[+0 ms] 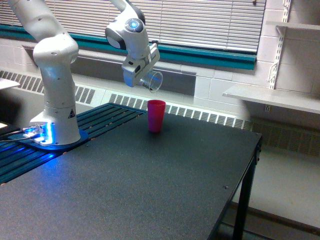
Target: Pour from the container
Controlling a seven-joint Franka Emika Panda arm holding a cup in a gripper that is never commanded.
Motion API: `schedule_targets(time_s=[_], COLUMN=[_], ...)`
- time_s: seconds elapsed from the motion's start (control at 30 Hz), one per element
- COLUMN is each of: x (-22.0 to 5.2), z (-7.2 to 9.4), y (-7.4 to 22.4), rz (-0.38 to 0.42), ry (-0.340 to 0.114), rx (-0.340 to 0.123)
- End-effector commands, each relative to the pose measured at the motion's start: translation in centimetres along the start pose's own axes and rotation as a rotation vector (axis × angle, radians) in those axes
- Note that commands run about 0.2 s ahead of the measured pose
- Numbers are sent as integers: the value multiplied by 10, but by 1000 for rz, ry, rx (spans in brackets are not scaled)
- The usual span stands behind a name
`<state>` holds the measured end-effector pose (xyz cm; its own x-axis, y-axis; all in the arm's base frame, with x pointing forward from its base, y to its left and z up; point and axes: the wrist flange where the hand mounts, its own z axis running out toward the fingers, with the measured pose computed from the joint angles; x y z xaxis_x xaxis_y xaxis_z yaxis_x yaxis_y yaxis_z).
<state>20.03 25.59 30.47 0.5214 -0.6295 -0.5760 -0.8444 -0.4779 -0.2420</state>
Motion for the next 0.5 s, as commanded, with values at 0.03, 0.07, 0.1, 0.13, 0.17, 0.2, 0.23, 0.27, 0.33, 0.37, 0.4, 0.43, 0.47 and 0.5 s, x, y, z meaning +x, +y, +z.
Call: schedule_targets(time_s=[0.03, 0.07, 0.1, 0.13, 0.17, 0.2, 0.23, 0.27, 0.33, 0.37, 0.4, 0.43, 0.47, 0.5], x=[14, 14, 15, 16, 16, 16, 17, 17, 18, 18, 18, 18, 18, 19], z=[2, 2, 2, 2, 3, 3, 4, 4, 5, 5, 5, 5, 4, 5], y=[7, 7, 6, 7, 7, 8, 8, 8, 7, 7, 7, 6, 5, 5], rz=[3, 3, 6, 8, 8, 8, 9, 9, 8, 8, 7, 6, 5, 4], ry=[-1, -2, -3, -5, -9, -13, -17, -21, -25, -26, -27, -29, -30, -31], rx=[-11, -9, -8, -11, -13, -14, -15, -17, -13, -13, -14, -12, -10, -11])
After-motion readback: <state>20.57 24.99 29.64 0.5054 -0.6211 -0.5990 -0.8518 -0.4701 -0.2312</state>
